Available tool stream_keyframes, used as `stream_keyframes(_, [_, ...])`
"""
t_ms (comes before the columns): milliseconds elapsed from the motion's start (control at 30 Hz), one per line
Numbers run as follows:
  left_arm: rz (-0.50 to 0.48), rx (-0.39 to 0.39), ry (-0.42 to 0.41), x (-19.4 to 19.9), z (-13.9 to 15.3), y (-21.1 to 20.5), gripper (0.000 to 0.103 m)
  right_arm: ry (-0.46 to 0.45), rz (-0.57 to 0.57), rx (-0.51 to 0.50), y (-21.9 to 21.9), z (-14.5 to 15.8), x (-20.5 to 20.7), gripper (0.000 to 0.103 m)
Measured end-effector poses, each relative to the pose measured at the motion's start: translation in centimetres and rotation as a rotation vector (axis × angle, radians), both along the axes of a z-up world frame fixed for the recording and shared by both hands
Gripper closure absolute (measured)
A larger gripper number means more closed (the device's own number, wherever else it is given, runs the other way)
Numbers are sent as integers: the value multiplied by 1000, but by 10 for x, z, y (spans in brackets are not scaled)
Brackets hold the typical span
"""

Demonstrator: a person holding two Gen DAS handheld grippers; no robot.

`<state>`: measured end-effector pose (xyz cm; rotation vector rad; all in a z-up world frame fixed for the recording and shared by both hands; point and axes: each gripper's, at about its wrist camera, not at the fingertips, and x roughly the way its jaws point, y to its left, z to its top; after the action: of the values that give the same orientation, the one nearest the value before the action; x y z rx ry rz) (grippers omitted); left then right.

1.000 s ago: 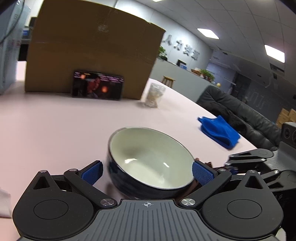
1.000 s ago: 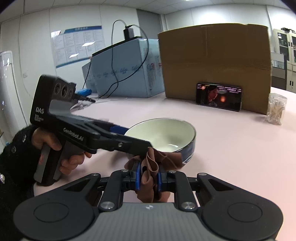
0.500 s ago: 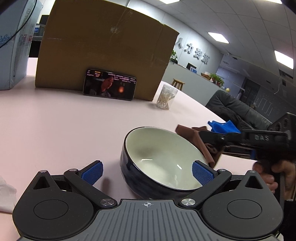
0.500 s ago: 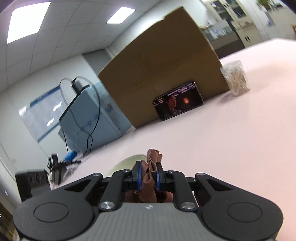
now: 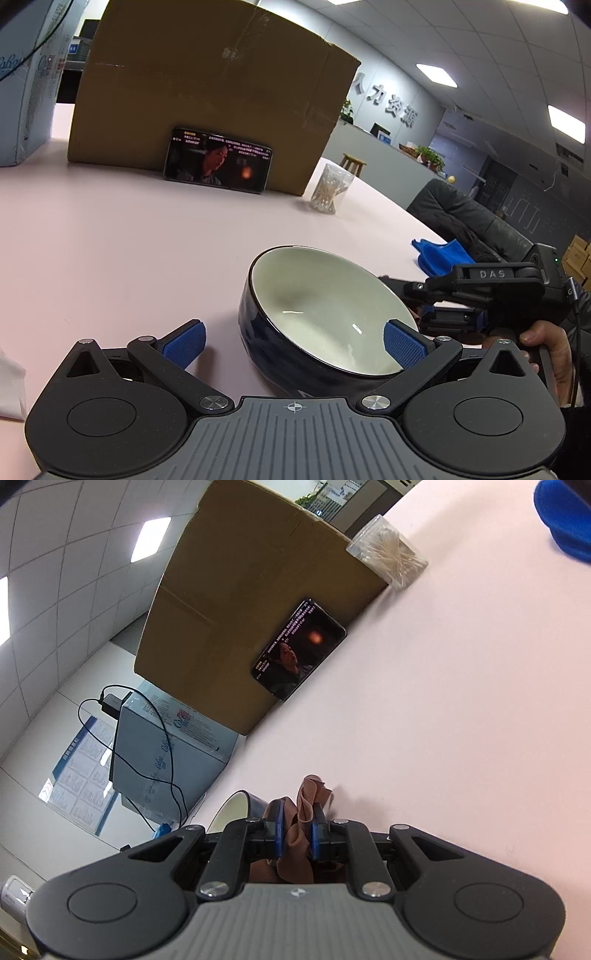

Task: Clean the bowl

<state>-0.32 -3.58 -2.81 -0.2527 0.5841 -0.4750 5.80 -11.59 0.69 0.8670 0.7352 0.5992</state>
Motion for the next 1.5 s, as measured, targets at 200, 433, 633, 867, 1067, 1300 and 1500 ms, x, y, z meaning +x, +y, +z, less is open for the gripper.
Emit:
stream_keyframes(200, [-4, -1, -11, -3, 1, 0, 0, -6, 56, -3, 3, 5, 19, 87])
stream_keyframes(433, [-10, -13, 7, -2, -1, 0, 0, -67, 118, -49, 8, 5, 29, 87])
stream_keyframes(633, [8, -15, 26, -1, -3, 2, 0, -139, 131, -118, 5, 13, 11, 87])
stream_keyframes(867, [38, 16, 20, -3, -3, 1, 0, -112, 124, -72, -2, 10, 9, 86])
stream_keyframes(1067, [49, 21, 19, -3, -3, 2, 0, -136, 136, -171, 4, 12, 2, 87])
stream_keyframes(1300, [59, 29, 15, -4, -3, 2, 0, -178, 133, -137, 0, 15, -4, 86])
stream_keyframes(1500, [61, 30, 16, -5, -3, 3, 0, -170, 145, -201, 4, 15, -7, 86])
